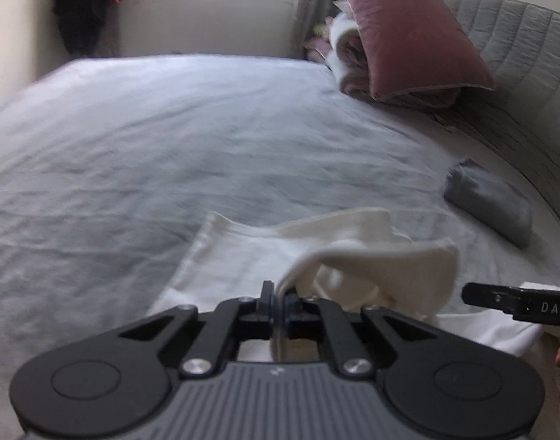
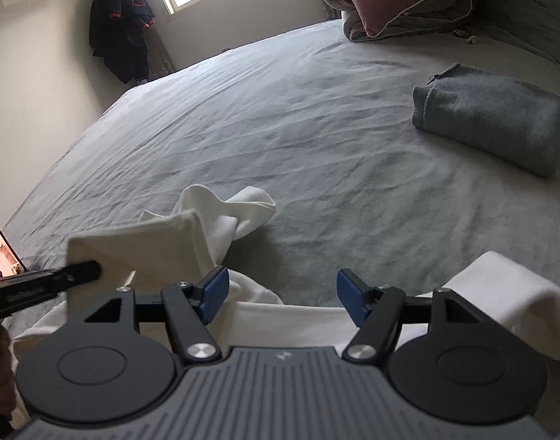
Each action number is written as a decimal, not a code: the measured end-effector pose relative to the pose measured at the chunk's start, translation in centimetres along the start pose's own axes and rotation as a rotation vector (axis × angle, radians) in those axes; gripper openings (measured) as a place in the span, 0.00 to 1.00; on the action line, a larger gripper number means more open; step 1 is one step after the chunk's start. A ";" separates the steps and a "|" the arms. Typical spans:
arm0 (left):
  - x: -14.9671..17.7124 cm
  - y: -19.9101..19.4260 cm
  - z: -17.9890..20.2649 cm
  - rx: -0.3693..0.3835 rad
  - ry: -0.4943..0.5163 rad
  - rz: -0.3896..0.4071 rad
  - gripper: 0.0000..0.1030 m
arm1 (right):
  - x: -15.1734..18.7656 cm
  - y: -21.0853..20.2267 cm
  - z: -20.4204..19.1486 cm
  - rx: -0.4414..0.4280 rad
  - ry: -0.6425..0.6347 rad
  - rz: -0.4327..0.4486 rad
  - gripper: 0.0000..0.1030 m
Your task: Fold clothes
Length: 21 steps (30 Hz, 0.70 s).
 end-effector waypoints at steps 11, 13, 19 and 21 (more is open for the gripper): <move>-0.1 -7.4 -10.5 -0.206 -0.126 0.084 0.04 | 0.6 1.1 -0.9 0.000 -0.050 -0.027 0.68; 0.4 -8.4 -12.4 -0.250 -0.136 0.081 0.04 | 0.7 1.3 -1.1 -0.001 -0.055 -0.035 0.68; 2.4 -10.1 -17.9 -0.371 -0.175 0.046 0.04 | 1.2 2.1 -1.6 -0.004 -0.073 -0.059 0.68; 3.7 -10.3 -19.5 -0.403 -0.182 0.014 0.04 | 1.4 2.4 -1.7 -0.004 -0.078 -0.068 0.68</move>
Point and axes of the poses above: each gripper's, at about its wrist camera, not at the fingertips, and y roughly the way its jaws point, z to its right, x to its underside, the point moved 9 cm from there along y, roughly the way its jaws point, and after that the axes turned 6 degrees about -x, right-handed, at the moved point
